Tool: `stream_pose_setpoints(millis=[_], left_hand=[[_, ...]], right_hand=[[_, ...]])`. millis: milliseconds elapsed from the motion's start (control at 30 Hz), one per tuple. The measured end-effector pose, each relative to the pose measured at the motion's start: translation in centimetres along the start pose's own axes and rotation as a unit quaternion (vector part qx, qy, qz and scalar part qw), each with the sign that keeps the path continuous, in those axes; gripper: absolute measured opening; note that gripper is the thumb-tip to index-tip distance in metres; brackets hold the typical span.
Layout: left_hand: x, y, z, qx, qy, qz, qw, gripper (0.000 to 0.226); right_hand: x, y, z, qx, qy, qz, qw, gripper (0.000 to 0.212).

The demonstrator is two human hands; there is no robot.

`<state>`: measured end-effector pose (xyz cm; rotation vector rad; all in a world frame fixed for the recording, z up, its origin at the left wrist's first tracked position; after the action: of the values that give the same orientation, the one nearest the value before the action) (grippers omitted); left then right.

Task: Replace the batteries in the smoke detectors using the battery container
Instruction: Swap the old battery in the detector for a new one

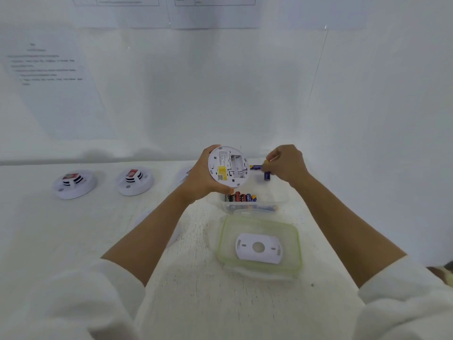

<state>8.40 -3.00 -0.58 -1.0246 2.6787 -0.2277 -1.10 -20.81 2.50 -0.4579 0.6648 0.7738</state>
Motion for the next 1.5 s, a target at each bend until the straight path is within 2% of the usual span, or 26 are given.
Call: stream_pose_setpoints(millis=[67,167,233,333,467,567,700,967,1167,1267,1433,1500], left_hand=[[-0.3,-0.1,0.1,0.002,-0.010,-0.003,1.000,0.101],[-0.5,-0.2,0.1,-0.002,-0.013,-0.001,1.000,0.103],[-0.6,-0.4,0.1,-0.002,-0.012,-0.004,1.000,0.102],[-0.5,-0.8,0.2,0.001,-0.010,-0.002,1.000,0.101],[-0.7,-1.4,0.3,0.003,-0.011,0.001,1.000,0.101],[-0.8,-2.1,0.2,0.004,0.001,0.000,1.000,0.100],[-1.3,-3.5,0.3,0.004,0.004,-0.003,1.000,0.101],[-2.1,-5.7,2.2,-0.017,0.000,-0.010,1.000,0.103],[-2.2,-6.1,3.2,-0.019,0.005,-0.005,1.000,0.105],[-2.3,-6.2,3.2,-0.018,0.005,-0.005,1.000,0.101],[-2.5,-6.1,3.1,-0.016,0.007,-0.010,1.000,0.101],[-2.6,-6.0,3.2,-0.018,0.004,-0.011,1.000,0.101]], right_hand=[[1.1,-0.1,-0.7,0.005,0.098,0.055,0.994,0.026],[2.6,0.1,-1.2,0.007,0.201,0.110,0.973,0.013],[3.3,0.1,-1.3,0.004,0.240,0.134,0.962,0.016],[3.2,-0.6,-1.2,-0.012,0.248,0.127,0.960,0.028],[2.2,-2.6,-0.6,-0.054,0.234,0.073,0.968,0.021],[2.1,-4.3,-0.5,-0.060,0.205,0.047,0.976,0.023],[3.1,-7.0,-0.8,-0.067,0.218,0.061,0.972,0.026],[7.5,-10.5,-1.5,-0.105,0.348,0.153,0.919,0.025],[8.9,-11.0,-1.7,-0.129,0.439,0.140,0.878,0.025],[9.2,-11.2,-1.6,-0.143,0.459,0.139,0.866,0.023],[9.6,-11.0,-1.3,-0.156,0.483,0.148,0.849,0.003],[9.6,-10.9,-1.1,-0.165,0.479,0.156,0.848,0.006]])
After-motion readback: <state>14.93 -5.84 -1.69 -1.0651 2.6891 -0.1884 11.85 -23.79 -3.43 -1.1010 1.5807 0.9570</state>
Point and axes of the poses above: each hand's wrist, its own y-axis away from the middle knuckle, its own x-axis out of the palm, z = x × y, the point moved 5 cm from there along -y, towards the middle knuckle, and after that the axes turned 7 degrees about y, right-handed, at the moved point
